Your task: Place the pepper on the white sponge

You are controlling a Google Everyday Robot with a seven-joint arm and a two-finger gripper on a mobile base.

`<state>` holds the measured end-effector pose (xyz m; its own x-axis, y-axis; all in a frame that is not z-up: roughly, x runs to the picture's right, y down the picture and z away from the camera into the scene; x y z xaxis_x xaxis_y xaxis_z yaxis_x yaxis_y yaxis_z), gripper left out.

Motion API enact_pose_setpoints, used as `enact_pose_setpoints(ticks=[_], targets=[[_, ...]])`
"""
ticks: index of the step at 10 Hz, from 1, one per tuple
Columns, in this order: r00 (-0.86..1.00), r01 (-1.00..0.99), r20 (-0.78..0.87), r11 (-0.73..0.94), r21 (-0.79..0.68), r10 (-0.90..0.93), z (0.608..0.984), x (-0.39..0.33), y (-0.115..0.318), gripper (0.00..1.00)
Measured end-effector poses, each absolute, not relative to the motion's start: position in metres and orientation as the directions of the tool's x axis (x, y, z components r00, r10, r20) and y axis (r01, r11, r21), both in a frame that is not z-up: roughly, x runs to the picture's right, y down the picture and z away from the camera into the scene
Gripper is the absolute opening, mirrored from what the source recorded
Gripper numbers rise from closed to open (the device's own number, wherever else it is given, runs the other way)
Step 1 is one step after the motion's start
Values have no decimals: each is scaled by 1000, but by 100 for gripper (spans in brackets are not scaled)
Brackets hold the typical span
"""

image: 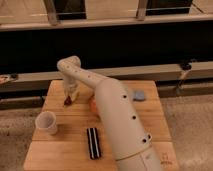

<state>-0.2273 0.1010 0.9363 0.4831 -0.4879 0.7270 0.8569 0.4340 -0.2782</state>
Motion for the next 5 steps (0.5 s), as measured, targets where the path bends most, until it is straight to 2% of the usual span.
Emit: enact_pose_setpoints(ticks=[5], targets=[[525, 824, 707, 493, -281, -474, 923, -217, 86, 0]])
